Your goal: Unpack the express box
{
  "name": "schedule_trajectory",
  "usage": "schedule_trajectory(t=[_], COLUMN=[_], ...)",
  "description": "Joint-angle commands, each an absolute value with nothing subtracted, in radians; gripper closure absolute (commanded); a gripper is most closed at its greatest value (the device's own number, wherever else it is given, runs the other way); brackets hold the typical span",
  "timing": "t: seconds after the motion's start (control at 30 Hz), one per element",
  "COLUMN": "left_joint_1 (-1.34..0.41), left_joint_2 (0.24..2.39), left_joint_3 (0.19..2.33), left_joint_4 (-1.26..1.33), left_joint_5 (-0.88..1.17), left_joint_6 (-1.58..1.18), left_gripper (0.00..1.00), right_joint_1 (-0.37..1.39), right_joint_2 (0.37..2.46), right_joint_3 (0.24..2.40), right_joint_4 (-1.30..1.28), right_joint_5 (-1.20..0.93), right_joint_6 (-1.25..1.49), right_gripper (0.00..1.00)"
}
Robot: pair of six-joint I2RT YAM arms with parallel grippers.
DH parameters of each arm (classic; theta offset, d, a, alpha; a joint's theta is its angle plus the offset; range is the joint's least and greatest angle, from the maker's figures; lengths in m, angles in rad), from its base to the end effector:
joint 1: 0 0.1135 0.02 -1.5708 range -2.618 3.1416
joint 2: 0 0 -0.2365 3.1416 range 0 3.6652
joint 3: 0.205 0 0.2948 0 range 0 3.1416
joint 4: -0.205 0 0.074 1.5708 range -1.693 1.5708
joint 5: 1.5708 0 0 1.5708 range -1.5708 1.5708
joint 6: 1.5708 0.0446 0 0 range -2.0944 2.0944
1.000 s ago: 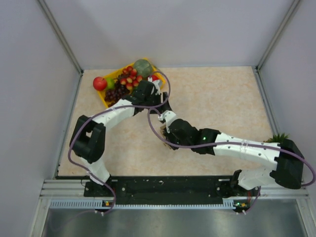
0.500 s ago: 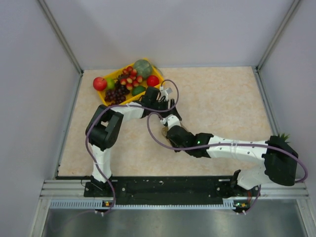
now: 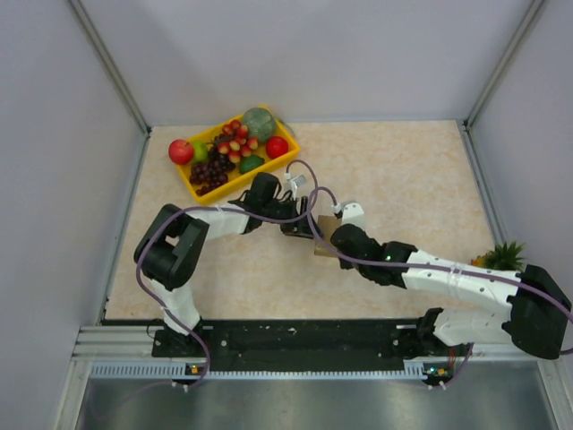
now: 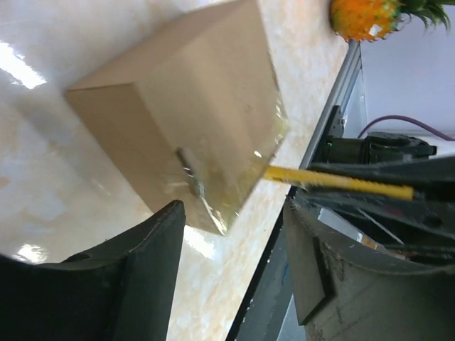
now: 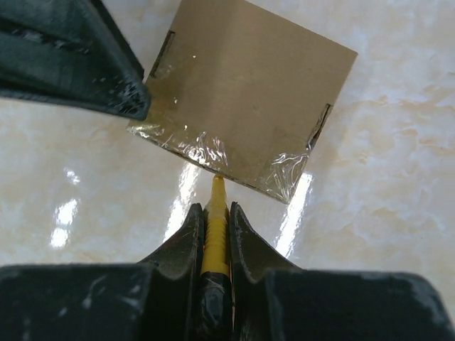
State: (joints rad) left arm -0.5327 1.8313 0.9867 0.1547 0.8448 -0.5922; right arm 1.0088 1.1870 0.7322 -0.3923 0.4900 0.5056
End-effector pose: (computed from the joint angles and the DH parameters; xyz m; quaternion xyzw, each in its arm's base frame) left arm 0.3254 -0.2305 0.1001 0.1502 0.8299 -0.5211 0.1312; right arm 0.1734 0.2360 0.1750 -0.1427 0.9001 0.0710 0.4054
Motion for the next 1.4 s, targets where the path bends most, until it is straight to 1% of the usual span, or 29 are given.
schedule_trajectory(t=[0.0, 0.03, 0.13, 0.2, 0.27, 0.33, 0.47, 0.6, 0.77, 0.87, 0.97, 1.0, 1.13, 1.37], left_joint_1=[-0.56, -0.563, -0.569, -0.569, -0.569, -0.569, -0.569, -0.569, -0.571, -0.569, -0.571, -0.571, -0.569, -0.569], left_joint_2=[1.75, 1.734, 1.692, 1.655, 1.637, 1.634, 1.69, 1.836, 1.965, 2.054, 2.06, 2.051, 1.984, 1.809], left_joint_3=[0.959, 0.936, 0.885, 0.874, 0.893, 0.957, 1.089, 1.251, 1.341, 1.396, 1.378, 1.367, 1.293, 1.059], left_joint_4=[0.177, 0.173, 0.167, 0.147, 0.115, 0.065, 0.038, 0.006, 0.006, -0.023, -0.017, -0.017, -0.054, -0.1], left_joint_5=[0.856, 0.847, 0.81, 0.756, 0.677, 0.632, 0.595, 0.586, 0.615, 0.702, 0.771, 0.779, 0.753, 0.696], left_joint_6=[-0.565, -0.558, -0.555, -0.546, -0.531, -0.502, -0.466, -0.427, -0.408, -0.411, -0.428, -0.428, -0.426, -0.425], left_gripper=[0.41, 0.44, 0.47, 0.47, 0.41, 0.36, 0.27, 0.23, 0.23, 0.25, 0.31, 0.33, 0.46, 0.52], right_joint_1=[0.965, 0.959, 0.931, 0.916, 0.908, 0.9, 0.881, 0.841, 0.801, 0.787, 0.766, 0.759, 0.724, 0.693], right_joint_2=[1.158, 1.155, 1.141, 1.134, 1.121, 1.111, 1.095, 1.081, 1.085, 1.088, 1.109, 1.126, 1.176, 1.293], right_joint_3=[0.732, 0.732, 0.73, 0.732, 0.73, 0.719, 0.695, 0.675, 0.673, 0.68, 0.69, 0.695, 0.725, 0.833], right_joint_4=[-0.368, -0.368, -0.371, -0.377, -0.388, -0.399, -0.41, -0.411, -0.403, -0.385, -0.368, -0.361, -0.301, -0.239], right_joint_5=[0.549, 0.557, 0.572, 0.568, 0.566, 0.561, 0.558, 0.549, 0.54, 0.526, 0.508, 0.5, 0.477, 0.404], right_joint_6=[0.548, 0.552, 0.571, 0.571, 0.58, 0.592, 0.621, 0.655, 0.669, 0.663, 0.65, 0.647, 0.606, 0.561], right_gripper=[1.0, 1.0, 1.0, 1.0, 1.0, 1.0, 1.0, 1.0, 1.0, 1.0, 1.0, 1.0, 1.0, 1.0])
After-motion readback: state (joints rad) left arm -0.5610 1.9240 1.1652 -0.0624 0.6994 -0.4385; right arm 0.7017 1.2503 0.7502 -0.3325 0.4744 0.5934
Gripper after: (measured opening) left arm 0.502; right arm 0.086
